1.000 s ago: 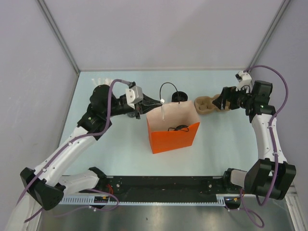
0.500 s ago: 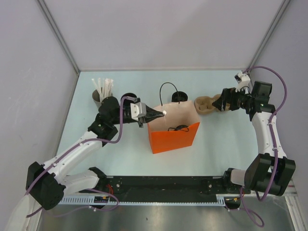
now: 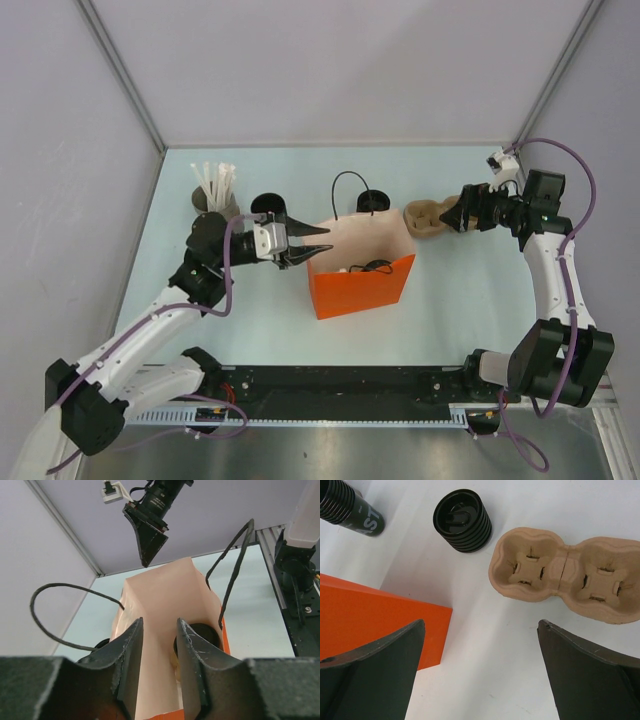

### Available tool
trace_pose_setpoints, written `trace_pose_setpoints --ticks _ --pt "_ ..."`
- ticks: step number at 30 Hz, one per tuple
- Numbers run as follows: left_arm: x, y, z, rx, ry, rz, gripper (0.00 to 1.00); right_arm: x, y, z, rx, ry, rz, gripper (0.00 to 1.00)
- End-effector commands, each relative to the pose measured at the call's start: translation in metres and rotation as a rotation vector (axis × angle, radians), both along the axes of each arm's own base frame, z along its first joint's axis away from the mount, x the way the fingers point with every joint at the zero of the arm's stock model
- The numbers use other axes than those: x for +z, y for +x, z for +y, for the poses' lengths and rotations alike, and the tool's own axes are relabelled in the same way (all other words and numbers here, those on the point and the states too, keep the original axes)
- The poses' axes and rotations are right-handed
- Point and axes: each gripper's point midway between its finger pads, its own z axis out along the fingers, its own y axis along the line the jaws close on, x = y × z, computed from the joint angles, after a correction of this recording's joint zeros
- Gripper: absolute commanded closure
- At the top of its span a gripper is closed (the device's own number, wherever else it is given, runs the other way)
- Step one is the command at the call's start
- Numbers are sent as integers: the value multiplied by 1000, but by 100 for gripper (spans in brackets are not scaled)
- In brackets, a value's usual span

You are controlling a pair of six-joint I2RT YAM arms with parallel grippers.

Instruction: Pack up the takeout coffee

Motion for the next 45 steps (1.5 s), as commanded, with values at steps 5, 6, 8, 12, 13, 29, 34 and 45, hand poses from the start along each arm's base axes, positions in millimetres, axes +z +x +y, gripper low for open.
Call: trace_pose_setpoints --ticks 5,6,8,12,13,29,34,45 --pt "35 13 36 80 -95 -38 60 6 0 3 26 12 -26 0" --pt "40 16 42 101 -106 -38 55 6 -1 4 28 14 -23 0" --pt "42 28 55 160 -112 -14 50 6 -1 5 32 23 -22 0" --pt "33 37 71 227 -101 39 15 7 -2 12 53 28 -21 0" --pt "30 38 72 236 -91 44 14 6 -3 16 63 27 -18 0" --pt "30 75 136 444 -166 300 0 21 -9 41 104 5 -65 0" --pt "27 92 170 547 -171 368 0 27 -8 40 76 -16 -88 0" --pt "33 110 239 726 -172 600 0 49 -8 28 -23 -68 -167 0"
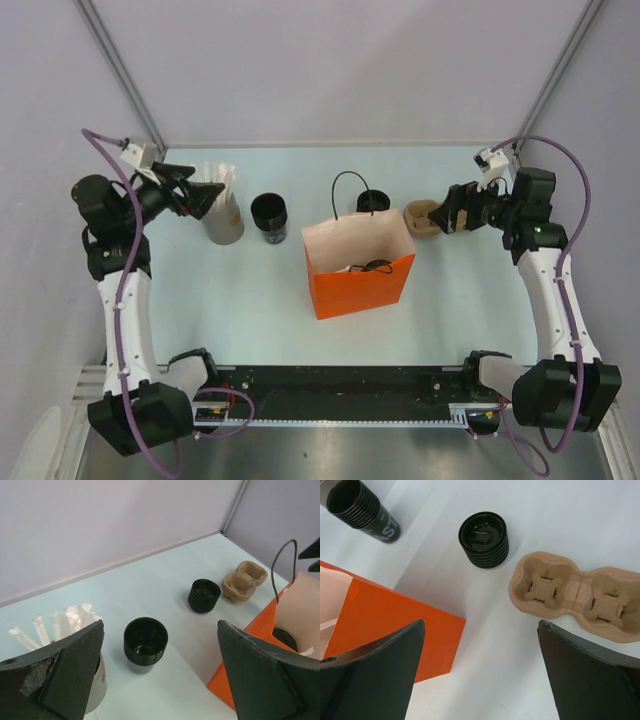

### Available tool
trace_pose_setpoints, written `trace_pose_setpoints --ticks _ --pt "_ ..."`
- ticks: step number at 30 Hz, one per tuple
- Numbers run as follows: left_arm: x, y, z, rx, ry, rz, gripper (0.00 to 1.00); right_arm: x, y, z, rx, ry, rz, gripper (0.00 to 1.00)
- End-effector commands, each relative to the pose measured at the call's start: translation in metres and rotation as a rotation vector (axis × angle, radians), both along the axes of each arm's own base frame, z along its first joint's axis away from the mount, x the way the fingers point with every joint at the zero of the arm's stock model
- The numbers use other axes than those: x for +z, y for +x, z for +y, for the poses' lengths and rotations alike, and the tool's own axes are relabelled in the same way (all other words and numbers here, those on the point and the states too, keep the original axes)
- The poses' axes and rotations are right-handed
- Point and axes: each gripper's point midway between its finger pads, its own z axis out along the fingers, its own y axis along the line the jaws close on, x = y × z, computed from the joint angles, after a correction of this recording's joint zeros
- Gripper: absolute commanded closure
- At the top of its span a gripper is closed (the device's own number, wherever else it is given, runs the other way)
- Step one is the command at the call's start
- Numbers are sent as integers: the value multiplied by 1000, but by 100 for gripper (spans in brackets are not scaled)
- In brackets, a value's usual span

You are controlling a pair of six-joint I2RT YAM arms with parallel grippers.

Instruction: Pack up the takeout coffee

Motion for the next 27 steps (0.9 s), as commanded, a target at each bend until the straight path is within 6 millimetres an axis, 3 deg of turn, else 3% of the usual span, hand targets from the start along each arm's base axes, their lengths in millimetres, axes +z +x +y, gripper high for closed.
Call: trace_pose_setpoints --ticks 1,4,10,13,15,18,19,22,27 --pt "-4 -7 18 -8 -50 91 0 14 9 -11 -77 -31 -65 0" --pt "-10 0 32 40 -76 133 0 18 9 -17 -111 -42 -82 0" --pt "-41 21 71 263 -28 224 0 34 14 -36 -253 -53 -127 0" --pt "-32 25 92 419 -41 250 0 43 15 -45 -317 -59 -157 0" --pt "-16 21 99 500 -79 237 0 49 15 -51 -354 -65 -178 0" --pt "-7 11 87 438 -47 169 0 58 13 -56 -388 -59 -204 0" --pt "5 0 73 372 -19 107 0 61 13 -56 -391 -55 -212 0" --pt "7 -11 67 359 38 39 0 69 9 -57 -408 -39 -232 0" --pt "28 -26 82 484 165 -111 0 74 6 -60 -424 -38 -259 0"
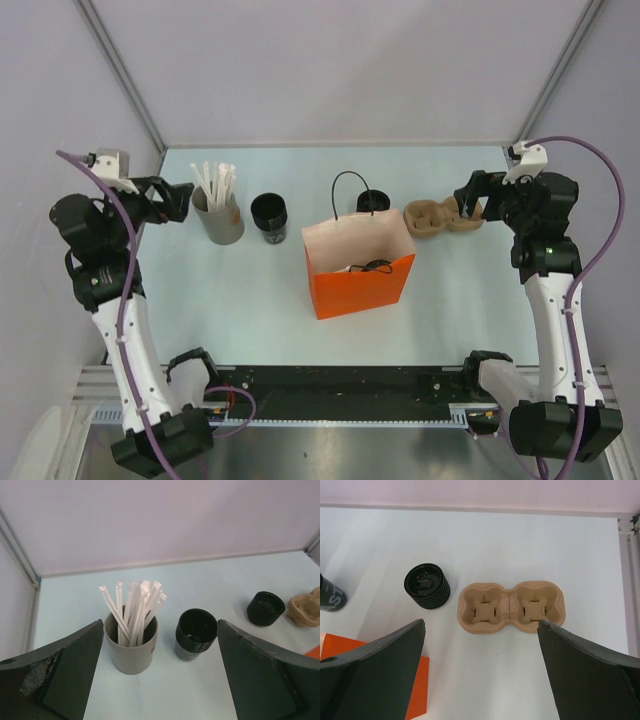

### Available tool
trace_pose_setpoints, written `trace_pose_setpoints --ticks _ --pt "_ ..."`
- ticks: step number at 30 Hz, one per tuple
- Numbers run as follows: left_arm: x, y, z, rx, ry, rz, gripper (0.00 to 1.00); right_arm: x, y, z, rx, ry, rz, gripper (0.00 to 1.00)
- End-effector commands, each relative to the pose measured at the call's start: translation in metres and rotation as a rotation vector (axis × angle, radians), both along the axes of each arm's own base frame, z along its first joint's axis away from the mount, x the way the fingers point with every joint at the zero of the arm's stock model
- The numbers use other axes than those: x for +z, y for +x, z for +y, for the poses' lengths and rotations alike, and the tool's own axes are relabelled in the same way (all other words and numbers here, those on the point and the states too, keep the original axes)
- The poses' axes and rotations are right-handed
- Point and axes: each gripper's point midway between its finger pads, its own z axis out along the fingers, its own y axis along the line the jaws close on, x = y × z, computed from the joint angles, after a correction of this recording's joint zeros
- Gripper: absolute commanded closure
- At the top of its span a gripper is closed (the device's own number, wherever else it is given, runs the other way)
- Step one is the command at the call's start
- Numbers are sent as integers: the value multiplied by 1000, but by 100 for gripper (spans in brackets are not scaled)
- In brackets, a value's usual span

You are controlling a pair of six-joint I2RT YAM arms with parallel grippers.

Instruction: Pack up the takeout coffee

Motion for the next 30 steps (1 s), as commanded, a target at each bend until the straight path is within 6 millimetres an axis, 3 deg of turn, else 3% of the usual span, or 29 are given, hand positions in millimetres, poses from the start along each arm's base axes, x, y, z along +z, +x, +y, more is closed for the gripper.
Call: trace_pose_setpoints --ticks 1,4,8,12,14,15,17,19,24,30 --pt "16 -11 24 155 143 -105 0 22 -1 -7 -42 1 -96 0" --pt "21 -22 43 308 101 -97 0 25 -3 -7 -46 -2 -112 0" --pt "15 -30 51 399 7 -60 0 27 -5 -6 -42 -1 -120 0" --pt "0 -20 58 421 -43 2 0 23 -4 -5 -33 2 -111 0" --pt "5 -16 60 415 -22 8 0 23 -4 -3 -27 3 -110 0" --pt "13 -15 58 396 7 -33 0 22 -4 -3 -26 1 -108 0" --pt "12 -15 59 398 37 -90 0 24 -4 -3 -27 -4 -114 0" --pt "26 -22 46 341 76 -149 0 23 -4 -4 -27 -2 -109 0" --pt "44 -27 26 228 104 -110 0 21 -3 -2 -13 0 -105 0" --pt "25 -30 27 249 75 -113 0 25 -6 -3 -19 -1 -117 0"
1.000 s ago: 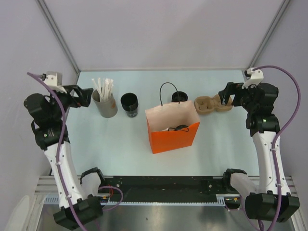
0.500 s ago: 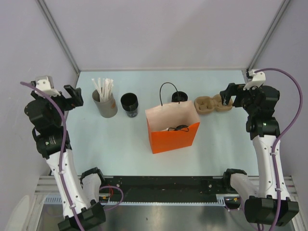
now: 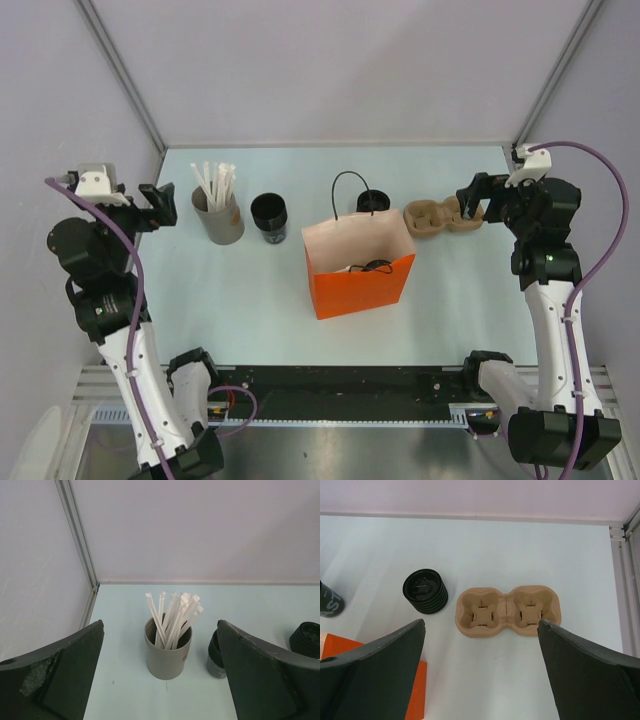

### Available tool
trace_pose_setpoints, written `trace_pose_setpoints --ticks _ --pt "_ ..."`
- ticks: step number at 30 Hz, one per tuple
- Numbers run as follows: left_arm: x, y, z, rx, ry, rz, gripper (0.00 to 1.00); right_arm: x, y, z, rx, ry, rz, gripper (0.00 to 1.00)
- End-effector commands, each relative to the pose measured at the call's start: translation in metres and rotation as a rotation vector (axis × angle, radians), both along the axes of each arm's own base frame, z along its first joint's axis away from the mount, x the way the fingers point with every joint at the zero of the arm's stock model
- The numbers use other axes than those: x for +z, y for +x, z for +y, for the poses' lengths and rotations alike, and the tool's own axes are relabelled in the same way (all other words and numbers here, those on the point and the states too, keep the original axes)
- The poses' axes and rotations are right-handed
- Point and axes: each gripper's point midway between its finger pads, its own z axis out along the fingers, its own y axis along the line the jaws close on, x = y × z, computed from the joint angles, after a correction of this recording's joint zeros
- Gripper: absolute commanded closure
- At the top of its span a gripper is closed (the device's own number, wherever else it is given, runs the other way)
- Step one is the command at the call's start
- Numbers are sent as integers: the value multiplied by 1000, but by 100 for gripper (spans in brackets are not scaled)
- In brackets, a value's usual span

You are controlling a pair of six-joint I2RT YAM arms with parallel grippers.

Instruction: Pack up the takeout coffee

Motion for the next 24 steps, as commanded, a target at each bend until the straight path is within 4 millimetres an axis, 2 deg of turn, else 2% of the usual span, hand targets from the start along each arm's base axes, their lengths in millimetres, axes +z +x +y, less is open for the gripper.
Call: trace_pose_setpoints --ticks 1,4,9,12,15,19,22,24 --pt "-8 -2 0 -1 5 -4 0 17 -1 -1 1 3 -67 0" --pt "-5 -4 8 53 6 -18 0 19 -3 3 18 4 -70 0" --pt "-9 -6 -2 -3 18 -17 0 27 -9 5 24 1 -99 0" --pt "-9 -7 1 17 22 -15 0 45 -19 5 6 25 -155 0" --pt "12 -17 3 57 46 -50 0 63 -30 4 -22 64 -209 0" --pt "47 -35 -10 29 87 -90 0 74 -35 0 -54 60 -223 0" --pt "63 -43 -14 22 130 -105 0 84 -40 -2 -75 45 -239 0" --pt "64 -46 -16 18 125 -100 0 88 -44 -2 -76 42 -245 0"
